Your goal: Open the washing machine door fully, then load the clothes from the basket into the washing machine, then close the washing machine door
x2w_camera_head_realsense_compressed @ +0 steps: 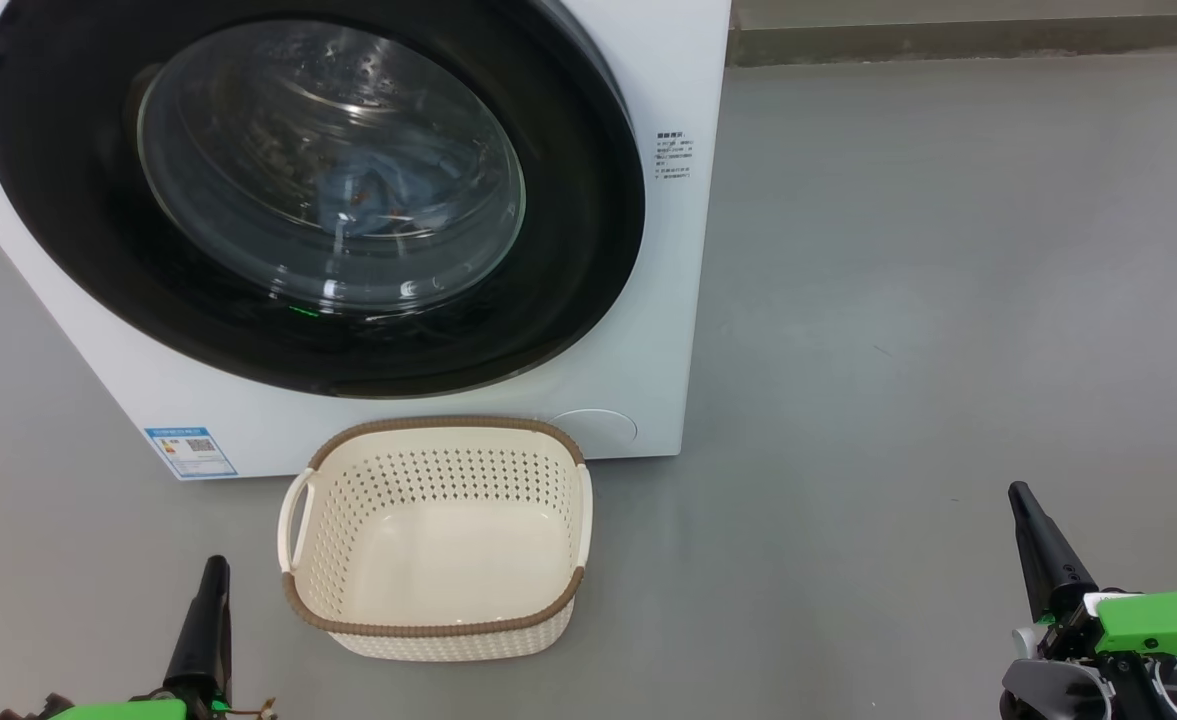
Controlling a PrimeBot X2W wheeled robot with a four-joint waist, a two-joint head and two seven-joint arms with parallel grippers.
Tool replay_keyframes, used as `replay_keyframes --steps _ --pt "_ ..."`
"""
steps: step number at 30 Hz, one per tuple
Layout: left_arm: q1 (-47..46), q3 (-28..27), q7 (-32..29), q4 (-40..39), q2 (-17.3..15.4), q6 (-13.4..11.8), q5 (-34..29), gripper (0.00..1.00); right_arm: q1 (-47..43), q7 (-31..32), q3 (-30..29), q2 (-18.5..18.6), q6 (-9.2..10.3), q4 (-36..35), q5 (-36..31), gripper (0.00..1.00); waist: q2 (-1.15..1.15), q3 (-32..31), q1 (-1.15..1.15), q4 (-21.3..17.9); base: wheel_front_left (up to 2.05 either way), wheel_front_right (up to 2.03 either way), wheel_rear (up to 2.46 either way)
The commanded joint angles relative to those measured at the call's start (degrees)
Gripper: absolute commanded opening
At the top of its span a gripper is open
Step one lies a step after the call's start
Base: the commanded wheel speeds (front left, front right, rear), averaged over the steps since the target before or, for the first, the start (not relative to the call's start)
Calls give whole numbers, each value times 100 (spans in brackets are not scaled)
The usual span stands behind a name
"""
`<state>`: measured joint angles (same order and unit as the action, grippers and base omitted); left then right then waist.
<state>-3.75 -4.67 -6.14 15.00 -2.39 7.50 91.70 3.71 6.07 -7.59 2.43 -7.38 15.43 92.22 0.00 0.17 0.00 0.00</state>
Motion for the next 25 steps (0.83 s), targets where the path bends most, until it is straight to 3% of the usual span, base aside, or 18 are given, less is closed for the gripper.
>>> replay_keyframes --steps 1,25 --pt "-245 -188 -38 -96 -51 -1 43 0 249 43 105 48 -11 -140 -6 0 0 0 0 0 0 0 0" --pt "-245 -189 -39 -96 -50 -1 43 0 250 44 103 47 -11 -140 -8 0 0 0 0 0 0 0 0"
